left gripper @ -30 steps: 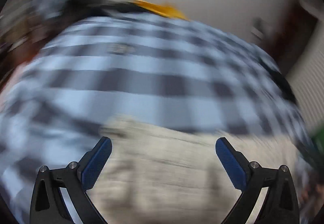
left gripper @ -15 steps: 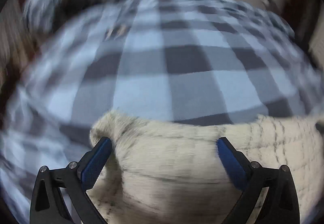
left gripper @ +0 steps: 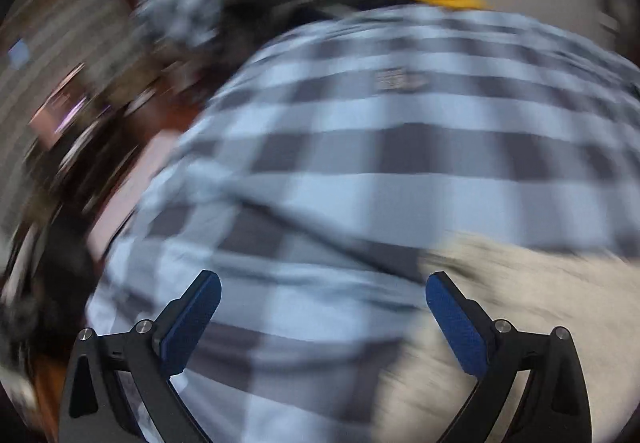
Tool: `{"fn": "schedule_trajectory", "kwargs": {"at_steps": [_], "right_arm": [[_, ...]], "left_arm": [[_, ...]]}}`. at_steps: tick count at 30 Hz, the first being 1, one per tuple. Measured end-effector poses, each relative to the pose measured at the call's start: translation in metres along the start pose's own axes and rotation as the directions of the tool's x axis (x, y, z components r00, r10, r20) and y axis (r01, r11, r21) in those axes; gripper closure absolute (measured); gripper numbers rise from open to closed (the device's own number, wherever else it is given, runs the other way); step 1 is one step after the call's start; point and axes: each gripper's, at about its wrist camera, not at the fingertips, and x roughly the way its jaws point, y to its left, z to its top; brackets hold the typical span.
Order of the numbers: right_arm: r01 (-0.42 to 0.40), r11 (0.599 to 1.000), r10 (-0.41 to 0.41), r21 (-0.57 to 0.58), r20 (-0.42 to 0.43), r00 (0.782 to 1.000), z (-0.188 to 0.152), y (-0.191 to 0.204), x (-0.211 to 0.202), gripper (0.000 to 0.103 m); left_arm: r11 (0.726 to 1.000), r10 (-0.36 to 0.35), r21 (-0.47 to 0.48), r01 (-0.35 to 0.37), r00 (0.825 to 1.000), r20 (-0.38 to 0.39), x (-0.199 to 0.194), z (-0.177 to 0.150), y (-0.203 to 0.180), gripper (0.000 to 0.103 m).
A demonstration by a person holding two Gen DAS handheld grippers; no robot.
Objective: Fold small clothes
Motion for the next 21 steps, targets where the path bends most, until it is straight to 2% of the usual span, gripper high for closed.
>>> {"fn": "schedule_trajectory", "kwargs": {"at_steps": [1, 2, 3, 5, 6, 7, 8, 9, 11, 12, 13, 14, 15, 16, 17, 18, 19, 21], "right_arm": [[-0.03, 0.999, 0.03, -0.033, 0.009, 1.0, -0.007, 0.011, -0.012, 0.001], [-0.058, 0.995, 0.059, -0.08, 0.017, 0.998, -0.017, 0.023, -0.025, 0.001], [-0.081, 0.984, 0.085, -0.157, 0.022, 0.996, -0.032, 0.041, -0.038, 0.001], [-0.106, 0.943, 0.114, -0.314, 0.006, 0.993, -0.06, 0.069, -0.051, 0.001], [-0.114, 0.897, 0.119, -0.427, -0.014, 0.993, -0.084, 0.088, -0.057, 0.001], [-0.123, 0.843, 0.123, -0.524, -0.035, 0.992, -0.106, 0.105, -0.061, 0.001], [-0.136, 0.79, 0.127, -0.598, -0.058, 0.99, -0.123, 0.116, -0.061, 0.001], [-0.161, 0.696, 0.128, -0.699, -0.1, 0.987, -0.149, 0.133, -0.061, 0.001], [-0.175, 0.511, 0.099, -0.842, -0.145, 0.985, -0.192, 0.156, -0.056, 0.001], [-0.147, 0.396, 0.055, -0.907, -0.137, 0.989, -0.218, 0.163, -0.049, 0.001], [-0.113, 0.32, 0.018, -0.941, -0.113, 0.993, -0.234, 0.165, -0.042, 0.002], [-0.066, 0.26, -0.014, -0.963, -0.072, 0.997, -0.247, 0.163, -0.035, 0.002], [-0.044, 0.219, -0.05, -0.975, -0.056, 0.997, -0.253, 0.157, -0.028, 0.002], [-0.061, 0.221, -0.078, -0.973, -0.08, 0.994, -0.25, 0.15, -0.022, 0.001], [-0.085, 0.247, -0.104, -0.965, -0.113, 0.988, -0.242, 0.142, -0.018, 0.001], [-0.107, 0.295, -0.141, -0.95, -0.153, 0.978, -0.228, 0.132, -0.012, 0.001], [-0.121, 0.336, -0.161, -0.934, -0.183, 0.97, -0.215, 0.123, -0.008, 0.001], [-0.162, 0.437, -0.18, -0.885, -0.263, 0.948, -0.187, 0.101, -0.001, 0.001]], "left_arm": [[0.995, -0.071, 0.067, 0.071, 0.997, -0.006, -0.012, -0.002, -0.018, 0.0], [0.976, -0.16, 0.143, 0.161, 0.987, -0.021, -0.025, -0.01, -0.038, 0.0], [0.945, -0.239, 0.218, 0.242, 0.97, -0.041, -0.039, -0.024, -0.059, 0.0], [0.901, -0.302, 0.3, 0.313, 0.95, -0.083, -0.053, -0.046, -0.085, 0.0], [0.884, -0.321, 0.324, 0.338, 0.941, -0.106, -0.056, -0.056, -0.095, 0.0], [0.852, -0.355, 0.352, 0.388, 0.922, -0.157, -0.057, -0.068, -0.111, 0.0], [0.833, -0.365, 0.37, 0.411, 0.911, -0.191, -0.053, -0.075, -0.119, 0.0], [0.815, -0.357, 0.396, 0.423, 0.905, -0.231, -0.046, -0.084, -0.129, 0.0], [0.801, -0.304, 0.449, 0.396, 0.915, -0.265, -0.036, -0.099, -0.139, 0.0], [0.795, -0.273, 0.477, 0.376, 0.923, -0.272, -0.028, -0.104, -0.141, 0.0], [0.781, -0.236, 0.52, 0.347, 0.934, -0.269, -0.018, -0.11, -0.138, 0.0], [0.77, -0.233, 0.538, 0.342, 0.936, -0.262, -0.015, -0.114, -0.134, 0.0], [0.76, -0.244, 0.547, 0.351, 0.934, -0.261, -0.013, -0.114, -0.129, 0.0], [0.754, -0.243, 0.557, 0.349, 0.935, -0.256, -0.012, -0.114, -0.123, 0.0], [0.764, -0.207, 0.56, 0.321, 0.944, -0.258, -0.005, -0.114, -0.117, 0.0], [0.779, -0.19, 0.537, 0.324, 0.938, -0.29, 0.004, -0.111, -0.107, 0.0], [0.822, -0.197, 0.442, 0.358, 0.908, -0.369, 0.02, -0.107, -0.086, 0.0], [0.884, -0.219, 0.282, 0.373, 0.863, -0.456, 0.039, -0.1, -0.053, 0.0]]}}
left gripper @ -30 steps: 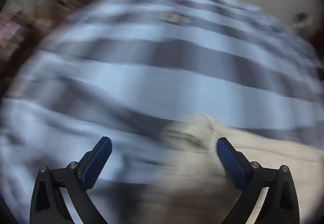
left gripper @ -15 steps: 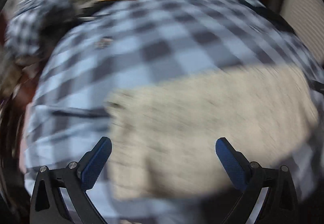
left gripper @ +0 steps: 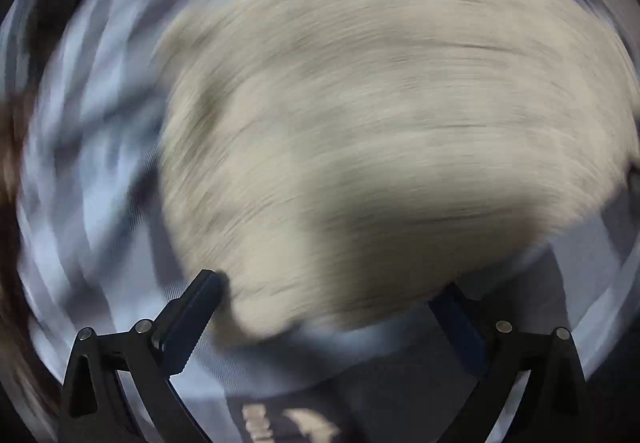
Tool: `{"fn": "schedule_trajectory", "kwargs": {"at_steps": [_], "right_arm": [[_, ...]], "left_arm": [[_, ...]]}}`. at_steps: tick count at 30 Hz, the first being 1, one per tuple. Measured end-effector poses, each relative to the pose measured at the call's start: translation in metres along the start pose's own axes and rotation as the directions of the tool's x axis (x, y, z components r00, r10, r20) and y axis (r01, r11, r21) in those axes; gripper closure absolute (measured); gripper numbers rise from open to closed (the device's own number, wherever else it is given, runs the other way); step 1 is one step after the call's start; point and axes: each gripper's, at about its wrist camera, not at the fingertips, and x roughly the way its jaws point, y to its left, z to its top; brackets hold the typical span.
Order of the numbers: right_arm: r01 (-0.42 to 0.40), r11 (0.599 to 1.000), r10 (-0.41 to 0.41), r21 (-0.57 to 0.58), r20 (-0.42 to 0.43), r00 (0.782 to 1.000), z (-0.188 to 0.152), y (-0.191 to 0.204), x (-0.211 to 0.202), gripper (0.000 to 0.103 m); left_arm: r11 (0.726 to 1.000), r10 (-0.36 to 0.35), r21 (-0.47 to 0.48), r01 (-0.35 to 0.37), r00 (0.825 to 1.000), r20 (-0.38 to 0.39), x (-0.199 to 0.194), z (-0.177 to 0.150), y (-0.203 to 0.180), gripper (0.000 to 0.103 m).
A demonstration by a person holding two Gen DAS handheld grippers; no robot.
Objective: Fold small clothes
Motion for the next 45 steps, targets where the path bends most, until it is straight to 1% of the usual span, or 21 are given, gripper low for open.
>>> {"fn": "schedule_trajectory", "kwargs": {"at_steps": [2, 4, 6, 9, 11, 12, 13, 15, 16, 19, 21, 24, 26, 28, 31, 33, 35, 37, 40, 43, 45], "right_arm": [[-0.068, 0.995, 0.071, 0.076, -0.033, 0.997, -0.006, -0.026, 0.001, 0.001], [-0.063, 0.993, 0.069, 0.097, -0.052, 0.996, -0.015, -0.041, -0.003, 0.001], [-0.031, 0.994, 0.038, 0.102, -0.066, 0.997, -0.027, -0.054, -0.006, 0.001], [0.169, 0.98, -0.155, 0.109, -0.126, 0.98, -0.053, -0.079, 0.001, 0.001], [0.049, 0.96, -0.011, 0.276, -0.136, 0.991, -0.07, -0.112, 0.002, 0.001], [-0.026, 0.914, 0.08, 0.404, -0.117, 0.99, -0.081, -0.133, 0.0, 0.001], [-0.02, 0.878, 0.085, 0.478, -0.114, 0.99, -0.088, -0.145, -0.003, 0.001], [0.122, 0.817, -0.049, 0.563, -0.143, 0.988, -0.098, -0.161, -0.018, 0.001], [0.227, 0.783, -0.156, 0.579, -0.171, 0.973, -0.101, -0.165, -0.029, 0.001], [0.412, 0.665, -0.394, 0.623, -0.176, 0.902, -0.1, -0.161, -0.066, 0.001], [0.315, 0.661, -0.389, 0.681, -0.047, 0.92, -0.089, -0.144, -0.084, 0.001], [0.034, 0.719, -0.263, 0.694, 0.226, 0.938, -0.047, -0.111, -0.082, 0.001], [-0.137, 0.77, -0.153, 0.623, 0.389, 0.908, -0.023, -0.091, -0.068, 0.001], [-0.178, 0.883, -0.076, 0.434, 0.507, 0.859, 0.003, -0.058, -0.058, 0.001], [-0.037, 0.972, -0.075, 0.234, 0.454, 0.888, 0.029, -0.016, -0.029, 0.001], [-0.045, 0.974, -0.038, 0.22, 0.358, 0.933, 0.036, -0.011, -0.001, 0.001], [-0.094, 0.966, 0.0, 0.24, 0.366, 0.93, 0.038, -0.025, 0.007, 0.001], [-0.058, 0.956, -0.046, 0.286, 0.345, 0.937, 0.039, -0.043, 0.005, 0.001], [-0.058, 0.848, -0.106, 0.527, 0.277, 0.955, 0.02, -0.092, 0.002, 0.001], [-0.121, 0.628, -0.09, 0.769, 0.226, 0.97, -0.015, -0.155, -0.015, 0.001], [-0.186, 0.511, -0.045, 0.839, 0.242, 0.969, -0.041, -0.194, -0.028, 0.001]], "left_arm": [[0.972, -0.136, -0.204, 0.12, 0.989, -0.064, 0.011, -0.006, 0.044, 0.0], [0.949, -0.187, -0.271, 0.162, 0.98, -0.068, 0.013, -0.009, 0.061, 0.0], [0.966, -0.144, -0.227, 0.124, 0.987, -0.073, 0.009, -0.007, 0.057, 0.0], [0.984, -0.071, -0.168, 0.057, 0.994, -0.082, 0.003, -0.004, 0.051, 0.0], [0.975, 0.097, -0.186, -0.119, 0.988, -0.119, 0.0, -0.004, 0.06, 0.0], [0.941, 0.259, -0.186, -0.282, 0.956, -0.137, -0.006, -0.003, 0.067, 0.0], [0.874, 0.418, -0.197, -0.444, 0.895, -0.157, -0.014, -0.004, 0.079, 0.0], [0.792, 0.529, -0.27, -0.547, 0.836, -0.142, -0.034, -0.003, 0.097, 0.0], [0.774, 0.541, -0.33, -0.54, 0.835, -0.097, -0.05, -0.001, 0.102, 0.0], [0.798, 0.506, -0.43, -0.423, 0.858, 0.094, -0.089, 0.011, 0.085, 0.0], [0.851, 0.437, -0.414, -0.322, 0.871, 0.222, -0.104, 0.016, 0.057, 0.0], [0.947, 0.214, -0.306, -0.098, 0.903, 0.373, -0.108, 0.04, 0.004, 0.0], [0.966, 0.135, -0.254, -0.042, 0.923, 0.361, -0.092, 0.048, -0.017, 0.0], [0.984, 0.091, -0.175, -0.026, 0.923, 0.374, -0.075, 0.051, -0.044, 0.0], [0.999, 0.021, -0.052, -0.003, 0.932, 0.361, -0.053, 0.049, -0.065, 0.0], [0.998, 0.042, 0.024, -0.054, 0.934, 0.355, -0.034, 0.042, -0.075, 0.0], [0.999, 0.019, 0.029, -0.033, 0.92, 0.391, -0.035, 0.031, -0.073, 0.0], [1.0, 0.017, 0.015, -0.024, 0.93, 0.366, -0.035, 0.034, -0.066, 0.0], [0.995, 0.057, -0.098, -0.028, 0.95, 0.306, -0.036, 0.038, -0.043, 0.0], [0.974, 0.111, -0.221, -0.056, 0.962, 0.248, -0.044, 0.039, -0.026, 0.0], [0.955, 0.21, -0.259, -0.142, 0.943, 0.259, -0.056, 0.037, -0.024, 0.0]]}}
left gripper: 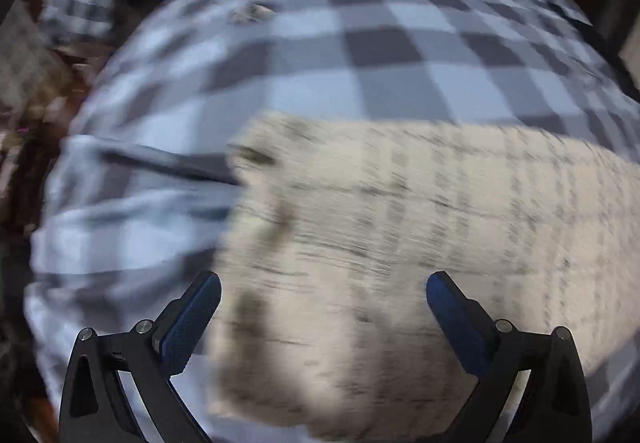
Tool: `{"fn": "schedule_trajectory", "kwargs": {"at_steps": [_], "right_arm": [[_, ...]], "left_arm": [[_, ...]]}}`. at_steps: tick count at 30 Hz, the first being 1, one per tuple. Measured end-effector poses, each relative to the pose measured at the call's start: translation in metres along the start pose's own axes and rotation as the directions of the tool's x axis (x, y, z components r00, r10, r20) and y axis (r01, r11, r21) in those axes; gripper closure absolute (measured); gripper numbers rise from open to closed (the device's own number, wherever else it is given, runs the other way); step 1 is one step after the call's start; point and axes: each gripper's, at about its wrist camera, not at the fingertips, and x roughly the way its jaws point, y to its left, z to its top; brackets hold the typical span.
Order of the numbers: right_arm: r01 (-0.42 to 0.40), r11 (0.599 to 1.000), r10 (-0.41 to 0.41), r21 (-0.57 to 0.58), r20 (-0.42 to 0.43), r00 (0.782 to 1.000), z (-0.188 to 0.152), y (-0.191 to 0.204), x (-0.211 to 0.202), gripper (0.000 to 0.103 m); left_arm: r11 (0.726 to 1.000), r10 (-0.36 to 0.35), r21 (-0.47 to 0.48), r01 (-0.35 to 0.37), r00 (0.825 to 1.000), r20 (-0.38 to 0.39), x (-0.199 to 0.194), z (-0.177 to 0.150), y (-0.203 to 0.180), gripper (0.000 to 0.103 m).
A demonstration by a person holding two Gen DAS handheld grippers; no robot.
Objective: Fold small clothes
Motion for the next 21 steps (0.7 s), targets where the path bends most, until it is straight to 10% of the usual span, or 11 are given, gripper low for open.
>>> {"fn": "schedule_trajectory", "kwargs": {"at_steps": [3, 7, 14, 21], "right_arm": [[0.045, 0.999, -0.045, -0.021, -0.01, 0.999, 0.005, -0.026, -0.012, 0.003], [0.061, 0.983, -0.087, -0.175, -0.15, 0.985, -0.018, -0.026, 0.007, 0.057], [-0.007, 0.949, -0.043, -0.314, -0.152, 0.987, -0.026, 0.017, 0.012, 0.057], [-0.111, 0.975, 0.084, -0.19, -0.142, 0.986, -0.022, 0.012, 0.003, 0.056]], "left_arm": [[0.999, 0.033, 0.035, -0.036, 0.996, 0.078, -0.011, 0.005, -0.003, 0.0], [0.998, -0.008, 0.07, 0.002, 0.996, 0.09, -0.016, 0.008, -0.015, 0.0], [0.985, 0.029, 0.17, -0.038, 0.998, 0.057, -0.004, 0.001, -0.033, 0.0], [0.985, 0.005, 0.172, -0.006, 1.0, 0.004, 0.013, -0.003, -0.037, 0.0]]}}
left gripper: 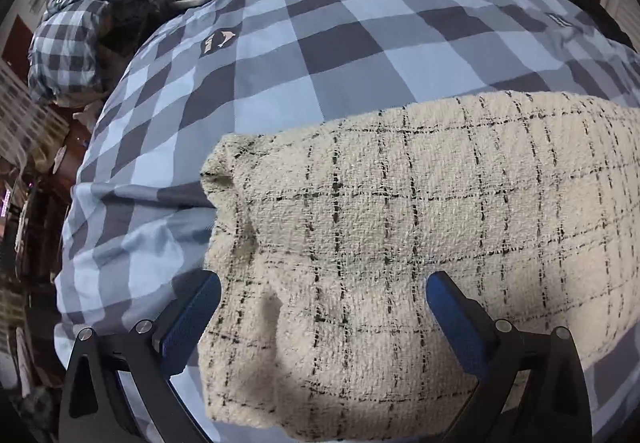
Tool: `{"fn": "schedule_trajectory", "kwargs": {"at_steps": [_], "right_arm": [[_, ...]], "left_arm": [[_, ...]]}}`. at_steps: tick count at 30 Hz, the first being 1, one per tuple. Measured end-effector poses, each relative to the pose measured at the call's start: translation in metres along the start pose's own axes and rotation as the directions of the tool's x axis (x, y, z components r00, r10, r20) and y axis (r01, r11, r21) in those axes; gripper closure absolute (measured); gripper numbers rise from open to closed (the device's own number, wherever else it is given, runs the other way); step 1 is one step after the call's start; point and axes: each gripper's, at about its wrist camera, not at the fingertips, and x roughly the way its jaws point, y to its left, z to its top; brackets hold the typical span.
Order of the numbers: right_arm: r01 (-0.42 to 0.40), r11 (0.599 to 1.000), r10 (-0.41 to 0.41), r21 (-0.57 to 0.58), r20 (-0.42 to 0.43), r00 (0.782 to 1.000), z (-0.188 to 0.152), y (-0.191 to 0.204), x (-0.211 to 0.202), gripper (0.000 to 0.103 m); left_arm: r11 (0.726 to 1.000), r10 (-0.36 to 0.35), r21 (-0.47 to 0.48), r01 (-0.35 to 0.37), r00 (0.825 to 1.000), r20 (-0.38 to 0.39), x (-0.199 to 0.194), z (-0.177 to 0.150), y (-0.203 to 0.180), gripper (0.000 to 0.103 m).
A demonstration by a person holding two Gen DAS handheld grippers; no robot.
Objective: Fold small clothes
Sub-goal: 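Grasp one end of the flat cream garment with the right gripper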
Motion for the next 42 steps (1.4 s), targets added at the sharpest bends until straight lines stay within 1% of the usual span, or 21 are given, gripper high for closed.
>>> {"fn": "schedule_trajectory", "kwargs": {"at_steps": [2, 7, 8, 9, 10, 14, 16, 20, 22, 27, 29, 30, 31, 32, 33, 35, 36, 37, 38, 39, 42], "right_arm": [[-0.025, 1.0, 0.025, -0.013, -0.013, 1.0, -0.004, 0.003, 0.002, 0.056], [-0.002, 0.997, -0.007, -0.076, -0.112, 0.994, -0.008, 0.009, 0.027, 0.058], [-0.002, 0.996, -0.007, -0.085, -0.105, 0.994, -0.005, 0.011, 0.027, 0.064], [-0.028, 0.995, 0.019, -0.091, -0.095, 0.995, -0.003, 0.013, 0.027, 0.093], [-0.053, 0.994, 0.045, -0.09, -0.092, 0.995, -0.001, 0.014, 0.026, 0.099], [-0.167, 0.985, 0.166, -0.032, -0.034, 0.986, -0.003, 0.004, 0.011, 0.101], [-0.25, 0.967, 0.25, 0.049, 0.008, 0.968, -0.006, -0.011, -0.003, 0.102], [-0.338, 0.922, 0.331, 0.19, 0.068, 0.941, -0.018, -0.035, -0.02, 0.102], [-0.312, 0.926, 0.306, 0.211, 0.06, 0.95, -0.02, -0.033, -0.018, 0.102], [-0.185, 0.93, 0.213, 0.317, -0.054, 0.976, -0.023, -0.048, 0.01, 0.102], [0.012, 0.947, -0.007, 0.32, -0.017, 1.0, -0.017, -0.054, -0.006, 0.101], [0.083, 0.944, -0.106, 0.32, 0.055, 0.993, -0.013, -0.057, -0.025, 0.1], [0.081, 0.945, -0.127, 0.316, 0.129, 0.984, -0.01, -0.057, -0.039, 0.099], [0.057, 0.952, -0.119, 0.301, 0.192, 0.974, -0.009, -0.056, -0.05, 0.098], [0.019, 0.963, -0.088, 0.269, 0.245, 0.965, -0.007, -0.051, -0.059, 0.091], [-0.042, 0.978, -0.019, 0.206, 0.287, 0.958, -0.006, -0.036, -0.064, 0.069], [-0.065, 0.987, 0.019, 0.148, 0.295, 0.955, -0.006, -0.02, -0.064, 0.052], [-0.065, 0.994, 0.035, 0.093, 0.297, 0.954, -0.008, -0.005, -0.062, 0.041], [-0.048, 0.999, 0.044, 0.004, 0.3, 0.953, -0.01, 0.021, -0.059, 0.036], [-0.028, 0.997, 0.048, -0.071, 0.303, 0.952, -0.016, 0.039, -0.055, 0.03], [0.0, 0.957, 0.09, -0.291, 0.296, 0.951, -0.034, 0.1, -0.034, 0.021]], "left_arm": [[1.0, -0.003, 0.002, 0.003, 1.0, -0.001, 0.002, 0.0, -0.001, 0.0], [1.0, -0.019, -0.013, 0.018, 1.0, -0.003, 0.003, -0.001, 0.001, 0.0], [1.0, -0.024, -0.017, 0.024, 1.0, -0.004, 0.004, -0.001, 0.002, 0.0], [0.999, -0.028, -0.021, 0.027, 1.0, -0.005, 0.004, -0.001, 0.003, 0.0], [0.999, -0.034, -0.026, 0.034, 0.999, -0.006, 0.004, -0.001, 0.004, 0.0], [0.997, -0.059, -0.049, 0.058, 0.998, -0.013, 0.007, -0.002, 0.007, 0.0], [0.995, -0.075, -0.064, 0.074, 0.997, -0.016, 0.008, -0.002, 0.01, 0.0], [0.987, -0.12, -0.11, 0.116, 0.992, -0.029, 0.012, -0.004, 0.016, 0.0], [0.982, -0.141, -0.128, 0.135, 0.989, -0.036, 0.014, -0.004, 0.019, 0.0], [0.971, -0.178, -0.17, 0.167, 0.982, -0.053, 0.018, -0.005, 0.024, 0.0], [0.97, -0.185, -0.174, 0.173, 0.981, -0.054, 0.019, -0.004, 0.024, 0.0], [0.97, -0.184, -0.174, 0.173, 0.981, -0.053, 0.019, -0.004, 0.024, 0.0], [0.97, -0.182, -0.173, 0.171, 0.982, -0.053, 0.02, -0.004, 0.023, 0.0], [0.972, -0.177, -0.169, 0.165, 0.983, -0.053, 0.02, -0.004, 0.022, 0.0], [0.973, -0.173, -0.166, 0.162, 0.984, -0.052, 0.019, -0.004, 0.022, 0.0], [0.98, -0.141, -0.149, 0.132, 0.989, -0.051, 0.014, -0.002, 0.019, 0.0], [0.985, -0.113, -0.136, 0.107, 0.993, -0.041, 0.01, 0.0, 0.017, 0.0], [0.991, -0.066, -0.114, 0.064, 0.998, -0.011, 0.001, 0.003, 0.013, 0.0], [0.997, -0.007, -0.079, 0.012, 0.998, 0.055, -0.014, 0.005, 0.007, 0.0], [0.999, 0.015, -0.044, -0.009, 0.99, 0.138, -0.03, 0.008, 0.001, 0.0], [0.997, -0.078, 0.048, 0.067, 0.954, 0.289, -0.061, 0.007, -0.02, 0.0]]}}
